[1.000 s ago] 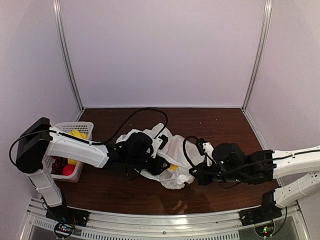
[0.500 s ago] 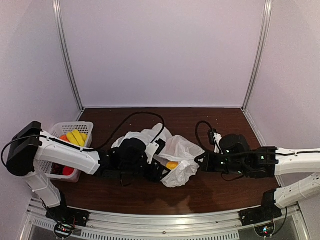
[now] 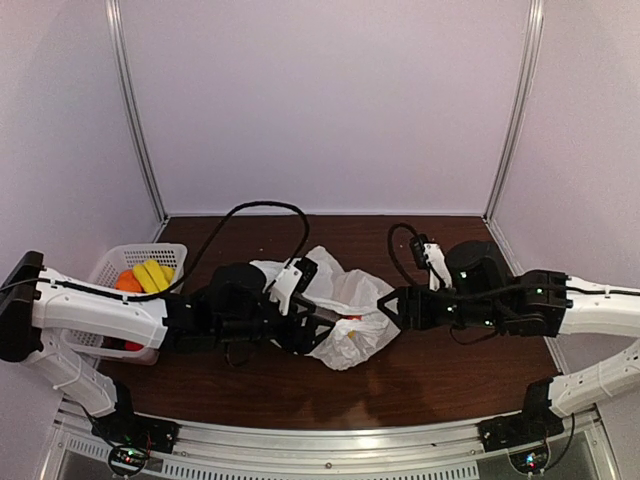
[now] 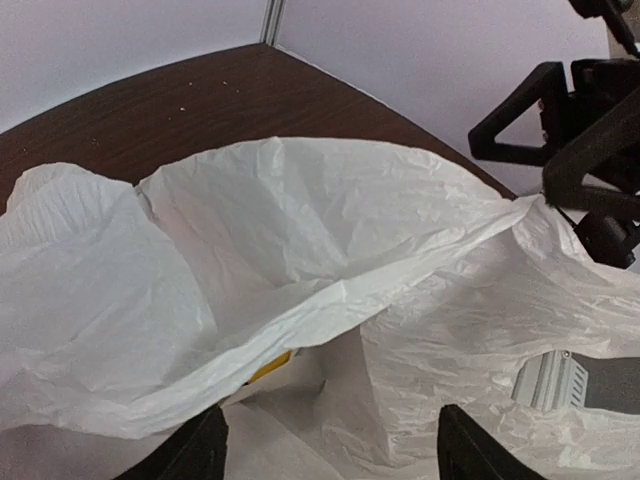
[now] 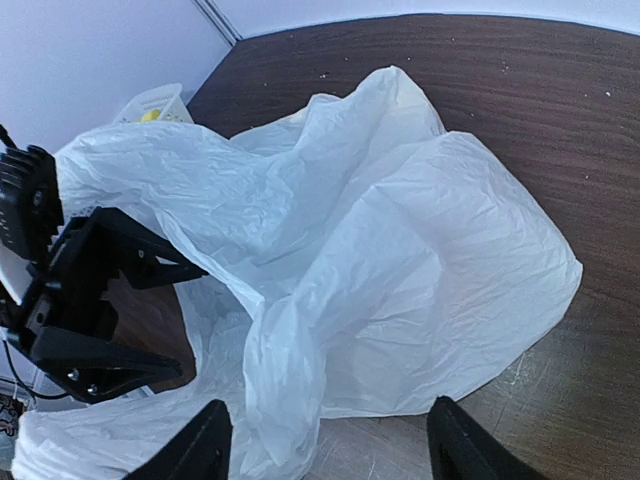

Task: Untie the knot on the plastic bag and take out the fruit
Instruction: Adjust the bag opening on the takeout bag.

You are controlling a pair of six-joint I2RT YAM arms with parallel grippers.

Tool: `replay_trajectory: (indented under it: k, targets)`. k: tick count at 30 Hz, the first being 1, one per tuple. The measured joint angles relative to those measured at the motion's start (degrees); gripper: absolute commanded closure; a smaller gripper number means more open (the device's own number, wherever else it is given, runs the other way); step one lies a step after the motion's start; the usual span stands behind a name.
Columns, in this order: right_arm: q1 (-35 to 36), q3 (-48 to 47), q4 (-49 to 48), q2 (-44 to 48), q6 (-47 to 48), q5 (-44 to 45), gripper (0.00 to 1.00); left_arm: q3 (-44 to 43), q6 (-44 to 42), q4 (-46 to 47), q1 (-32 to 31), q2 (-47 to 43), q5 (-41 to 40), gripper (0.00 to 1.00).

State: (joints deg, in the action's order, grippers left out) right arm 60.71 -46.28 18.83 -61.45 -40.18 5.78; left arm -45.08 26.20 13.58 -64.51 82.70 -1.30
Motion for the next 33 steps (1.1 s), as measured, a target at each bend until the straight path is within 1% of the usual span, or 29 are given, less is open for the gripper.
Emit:
replay_trajectory:
  k: [4,7,9,14,19,22,29,31,33]
  targets:
    - [0.0,-7.6,5.9,1.0,6.4,0.5,0.17,2.0,0.8,-0.1,0.0,-1.6,0.0,0.3]
    - [0.0,-15.1,10.1,-1.7,10.5,1.2,0.15,2.9,1.4,-0.2,0.0,-2.9,0.0,0.3]
    - [-0.1,-20.1,12.6,-5.0,13.6,1.5,0.17,3.4,1.6,-0.4,0.0,-4.1,-0.1,0.31]
    - [-0.1,-28.4,17.0,-14.6,19.9,0.0,0.25,4.2,2.1,-2.3,0.0,-7.2,-1.7,0.32]
    - [-0.1,-30.1,18.1,-21.3,23.6,-3.1,0.26,5.6,2.7,-4.4,0.1,-9.7,-3.0,0.32]
    - [-0.1,-30.4,18.1,-24.0,25.1,-4.8,0.28,6.1,3.1,-4.8,0.2,-10.0,-3.3,0.32]
    - [-0.1,-32.8,18.0,-29.5,27.9,-7.0,0.44,6.2,3.6,-4.9,0.5,-10.0,-3.5,0.32]
    - [-0.1,-33.6,17.8,-31.1,28.4,-7.3,0.52,6.2,3.7,-4.9,0.6,-10.0,-3.5,0.33]
    - [-0.1,-34.2,17.6,-32.3,29.0,-7.3,0.64,6.2,3.8,-4.9,0.8,-10.1,-3.5,0.32]
